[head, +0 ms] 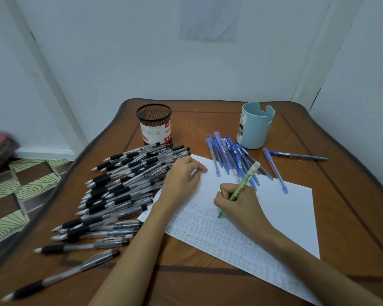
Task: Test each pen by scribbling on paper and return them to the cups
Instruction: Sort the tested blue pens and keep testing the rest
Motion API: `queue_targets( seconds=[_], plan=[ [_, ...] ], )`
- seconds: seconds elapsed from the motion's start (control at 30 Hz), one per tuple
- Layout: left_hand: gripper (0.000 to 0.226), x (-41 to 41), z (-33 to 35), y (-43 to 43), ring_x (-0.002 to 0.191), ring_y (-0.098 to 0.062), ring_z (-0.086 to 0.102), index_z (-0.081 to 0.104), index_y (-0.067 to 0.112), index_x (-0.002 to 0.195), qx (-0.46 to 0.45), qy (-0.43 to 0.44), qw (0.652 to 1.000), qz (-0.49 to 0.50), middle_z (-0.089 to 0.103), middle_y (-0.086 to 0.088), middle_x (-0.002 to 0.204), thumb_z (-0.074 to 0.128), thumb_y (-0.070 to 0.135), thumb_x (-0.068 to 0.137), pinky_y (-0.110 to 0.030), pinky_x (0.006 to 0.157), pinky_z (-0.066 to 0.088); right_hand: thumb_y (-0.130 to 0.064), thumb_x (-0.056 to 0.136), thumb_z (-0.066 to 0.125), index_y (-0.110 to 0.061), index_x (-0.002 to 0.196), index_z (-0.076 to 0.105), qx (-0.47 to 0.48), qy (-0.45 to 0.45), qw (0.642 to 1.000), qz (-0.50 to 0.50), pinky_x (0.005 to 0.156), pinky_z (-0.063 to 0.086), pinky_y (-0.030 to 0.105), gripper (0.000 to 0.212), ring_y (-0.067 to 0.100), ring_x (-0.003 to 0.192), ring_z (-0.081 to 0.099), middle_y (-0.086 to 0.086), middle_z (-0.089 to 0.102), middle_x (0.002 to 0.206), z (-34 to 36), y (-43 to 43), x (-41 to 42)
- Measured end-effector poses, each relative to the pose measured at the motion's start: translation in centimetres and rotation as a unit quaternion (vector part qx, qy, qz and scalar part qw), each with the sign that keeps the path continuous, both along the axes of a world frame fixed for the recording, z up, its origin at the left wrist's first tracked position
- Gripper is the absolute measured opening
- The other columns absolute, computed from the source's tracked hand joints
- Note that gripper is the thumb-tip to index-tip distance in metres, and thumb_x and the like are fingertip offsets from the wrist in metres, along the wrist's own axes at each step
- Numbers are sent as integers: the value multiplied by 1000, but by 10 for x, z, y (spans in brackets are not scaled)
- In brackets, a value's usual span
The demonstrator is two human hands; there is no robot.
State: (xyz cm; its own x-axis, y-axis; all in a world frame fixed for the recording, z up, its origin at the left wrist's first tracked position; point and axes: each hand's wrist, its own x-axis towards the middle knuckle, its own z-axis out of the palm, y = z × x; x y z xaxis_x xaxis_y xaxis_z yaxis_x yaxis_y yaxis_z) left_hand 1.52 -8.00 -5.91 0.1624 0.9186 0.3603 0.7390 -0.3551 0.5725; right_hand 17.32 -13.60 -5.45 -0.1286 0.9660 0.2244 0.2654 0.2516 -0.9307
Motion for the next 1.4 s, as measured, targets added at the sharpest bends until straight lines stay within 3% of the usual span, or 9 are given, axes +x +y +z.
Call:
queue_targets(
  seconds=[0.23,0.37,0.57,0.8,0.97,1.13,1.4],
  plan=[
    [22,0,-1,1,96,-13,48,71,18,97,10,2,1000,4,60,2,96,53,8,91,-22,73,34,-1,82,62,-24,43,34,17,4,1000,-14,51,30,19,54,9,48,30,-7,29,43,-2,2,0],
    [22,0,-1,1,94,-9,46,71,18,98,7,4,1000,3,59,4,96,52,9,92,-18,70,29,-4,83,63,-18,46,36,10,4,1000,-20,54,32,27,48,15,50,32,1,30,45,-4,3,1],
    [22,0,-1,1,92,-8,45,71,18,98,10,3,1000,2,58,6,94,53,8,91,-18,70,29,1,81,60,-19,45,33,6,-3,1000,-18,50,28,16,49,10,49,28,-3,29,44,-2,5,2],
    [22,0,0,0,95,-10,47,71,17,99,9,3,1000,-1,60,3,97,52,8,92,-17,70,29,2,81,58,-14,48,33,15,-13,999,-30,48,31,14,44,9,49,28,6,29,48,-3,5,1],
    [22,0,0,0,96,-12,48,71,17,98,11,6,1000,-1,61,2,97,52,8,92,-18,71,29,-4,84,62,-17,47,36,34,-15,998,-52,48,29,15,47,8,47,32,-2,31,44,-5,6,2],
    [22,0,-1,1,96,-12,48,71,17,98,13,5,1000,-1,61,2,96,52,7,91,-16,71,29,4,80,58,-18,46,32,35,-18,998,-55,47,31,10,49,7,44,29,-7,27,42,-5,5,2],
    [21,0,-3,1,94,-10,51,71,17,97,34,7,999,10,61,4,96,53,8,91,-16,69,30,-16,87,65,-12,52,41,41,15,998,-54,48,34,11,43,6,45,39,-2,36,46,-4,3,2]
  ],
)
